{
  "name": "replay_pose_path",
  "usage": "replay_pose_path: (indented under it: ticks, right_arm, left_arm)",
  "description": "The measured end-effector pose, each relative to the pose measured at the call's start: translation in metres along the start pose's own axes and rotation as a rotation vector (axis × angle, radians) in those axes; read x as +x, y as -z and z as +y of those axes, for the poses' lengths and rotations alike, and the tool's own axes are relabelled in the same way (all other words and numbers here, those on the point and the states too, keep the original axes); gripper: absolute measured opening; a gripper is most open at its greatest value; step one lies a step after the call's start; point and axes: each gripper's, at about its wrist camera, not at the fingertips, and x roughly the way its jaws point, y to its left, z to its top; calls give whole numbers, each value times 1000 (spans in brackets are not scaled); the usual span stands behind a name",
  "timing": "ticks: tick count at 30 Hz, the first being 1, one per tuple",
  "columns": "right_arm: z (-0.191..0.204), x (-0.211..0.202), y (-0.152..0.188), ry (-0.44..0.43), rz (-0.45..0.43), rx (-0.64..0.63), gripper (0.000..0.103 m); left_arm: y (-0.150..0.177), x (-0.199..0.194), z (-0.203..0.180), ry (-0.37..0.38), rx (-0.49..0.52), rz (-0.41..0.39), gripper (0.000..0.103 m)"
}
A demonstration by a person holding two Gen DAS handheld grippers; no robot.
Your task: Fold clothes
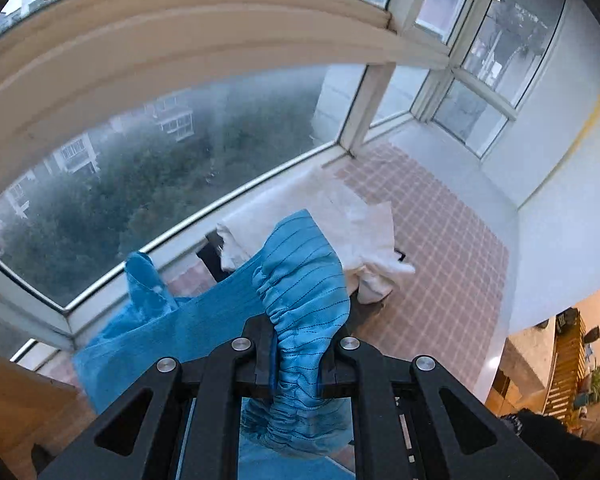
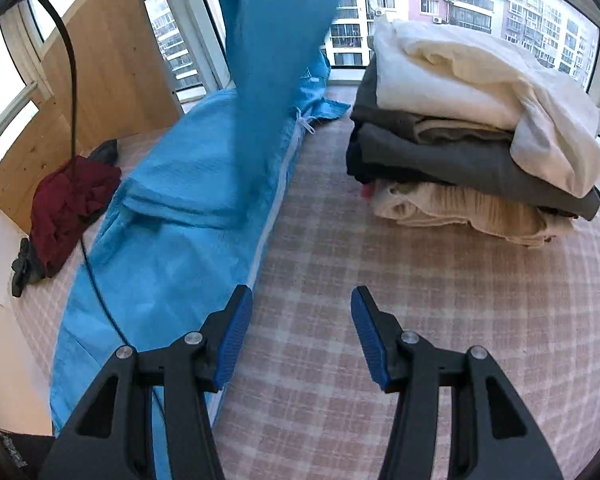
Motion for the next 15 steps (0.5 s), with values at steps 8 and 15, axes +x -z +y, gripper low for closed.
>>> replay_pose_path:
  ticks: [8, 15]
  right_arm:
    - [39, 30, -24, -65, 17, -74, 51]
    - [87, 68, -52, -117, 40, -95, 51]
  left_arm:
    - [46, -19, 76, -43, -124, -5, 11]
    - [92, -76, 148, -101, -226, -42, 11]
